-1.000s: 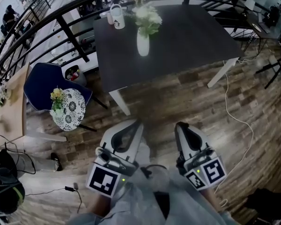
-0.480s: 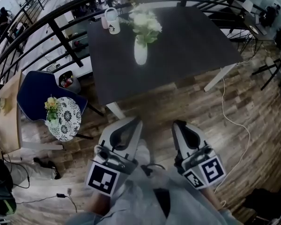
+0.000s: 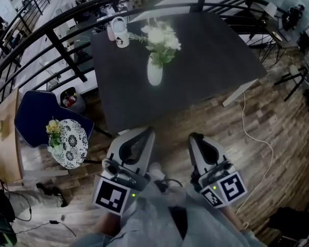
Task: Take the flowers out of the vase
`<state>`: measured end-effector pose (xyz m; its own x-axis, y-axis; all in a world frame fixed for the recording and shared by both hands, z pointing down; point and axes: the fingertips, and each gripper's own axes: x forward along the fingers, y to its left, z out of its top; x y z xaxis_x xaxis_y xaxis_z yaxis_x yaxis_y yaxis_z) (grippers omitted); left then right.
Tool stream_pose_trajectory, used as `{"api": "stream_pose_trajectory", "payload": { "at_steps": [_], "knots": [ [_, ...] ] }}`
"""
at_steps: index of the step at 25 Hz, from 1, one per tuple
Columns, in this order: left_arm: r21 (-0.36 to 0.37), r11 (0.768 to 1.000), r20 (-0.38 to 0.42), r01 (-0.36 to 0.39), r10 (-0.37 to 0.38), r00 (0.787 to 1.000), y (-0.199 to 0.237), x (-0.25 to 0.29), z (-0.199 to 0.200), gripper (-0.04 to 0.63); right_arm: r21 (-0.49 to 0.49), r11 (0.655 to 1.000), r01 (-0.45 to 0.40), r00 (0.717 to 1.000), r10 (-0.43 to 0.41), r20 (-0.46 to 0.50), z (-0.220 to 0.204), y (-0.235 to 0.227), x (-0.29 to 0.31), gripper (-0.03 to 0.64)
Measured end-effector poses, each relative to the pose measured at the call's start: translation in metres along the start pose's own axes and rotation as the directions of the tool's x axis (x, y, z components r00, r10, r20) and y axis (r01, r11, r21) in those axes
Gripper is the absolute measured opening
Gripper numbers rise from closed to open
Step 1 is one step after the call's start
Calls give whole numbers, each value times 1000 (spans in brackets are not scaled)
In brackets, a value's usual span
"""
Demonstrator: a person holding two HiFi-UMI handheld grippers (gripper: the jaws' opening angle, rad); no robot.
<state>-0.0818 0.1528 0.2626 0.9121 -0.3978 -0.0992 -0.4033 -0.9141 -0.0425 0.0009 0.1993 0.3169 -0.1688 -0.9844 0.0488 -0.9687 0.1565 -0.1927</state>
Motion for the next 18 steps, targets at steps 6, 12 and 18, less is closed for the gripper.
{"api": "stream_pose_trajectory", "payload": {
  "at_steps": [6,12,18],
  "knots": [
    [-15,1000,9,-4,5,1000,39,15,-5,-2,-7,1000,14,1000,-14,-12,1,-11,40,3],
    [-14,1000,11,-14,14,1000,71,27,-12,-2,-5,1000,-2,1000,2,5,4,-15,74,3],
    [-22,1000,12,-22,22,1000,83,27,-16,-2,-4,1000,3,1000,-3,-7,0,-17,87,3]
  ]
}}
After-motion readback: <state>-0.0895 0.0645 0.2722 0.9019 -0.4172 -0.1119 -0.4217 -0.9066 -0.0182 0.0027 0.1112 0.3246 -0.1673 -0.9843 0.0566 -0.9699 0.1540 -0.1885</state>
